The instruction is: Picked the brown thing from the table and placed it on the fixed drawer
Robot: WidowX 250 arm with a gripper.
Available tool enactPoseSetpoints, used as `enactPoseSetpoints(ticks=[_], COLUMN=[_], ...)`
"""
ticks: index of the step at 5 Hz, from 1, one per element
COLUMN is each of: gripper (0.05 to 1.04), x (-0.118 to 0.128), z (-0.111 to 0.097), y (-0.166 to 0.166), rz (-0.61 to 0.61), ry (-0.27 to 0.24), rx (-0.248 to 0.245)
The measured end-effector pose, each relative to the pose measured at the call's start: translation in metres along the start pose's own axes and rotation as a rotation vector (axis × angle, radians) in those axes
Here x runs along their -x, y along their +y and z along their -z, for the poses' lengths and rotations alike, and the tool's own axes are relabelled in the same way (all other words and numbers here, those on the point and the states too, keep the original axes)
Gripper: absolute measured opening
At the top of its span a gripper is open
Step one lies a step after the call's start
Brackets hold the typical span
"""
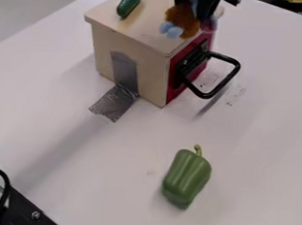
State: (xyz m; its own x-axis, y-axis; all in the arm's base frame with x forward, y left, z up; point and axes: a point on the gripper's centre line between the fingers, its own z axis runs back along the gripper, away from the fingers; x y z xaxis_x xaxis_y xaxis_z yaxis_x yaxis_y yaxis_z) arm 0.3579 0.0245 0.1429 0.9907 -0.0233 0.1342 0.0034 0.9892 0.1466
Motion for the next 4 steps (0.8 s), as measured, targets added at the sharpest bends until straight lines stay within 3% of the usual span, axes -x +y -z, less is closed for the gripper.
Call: enactPoseSetpoints(ticks=[1,2,3,4], gripper=[0.395,0.436,0.751,0.989], x=[-0.015,-0.015,-0.015,-0.019], z=[0.012,0.023,0.022,0.007], y=[0.021,0.027,0.022,0.022], rz=[-0.035,-0.052,-0.034,-0.018], ry=[0.024,0.056,0.066,0.062], rx=[-0.005,0.024,0.057,0.076])
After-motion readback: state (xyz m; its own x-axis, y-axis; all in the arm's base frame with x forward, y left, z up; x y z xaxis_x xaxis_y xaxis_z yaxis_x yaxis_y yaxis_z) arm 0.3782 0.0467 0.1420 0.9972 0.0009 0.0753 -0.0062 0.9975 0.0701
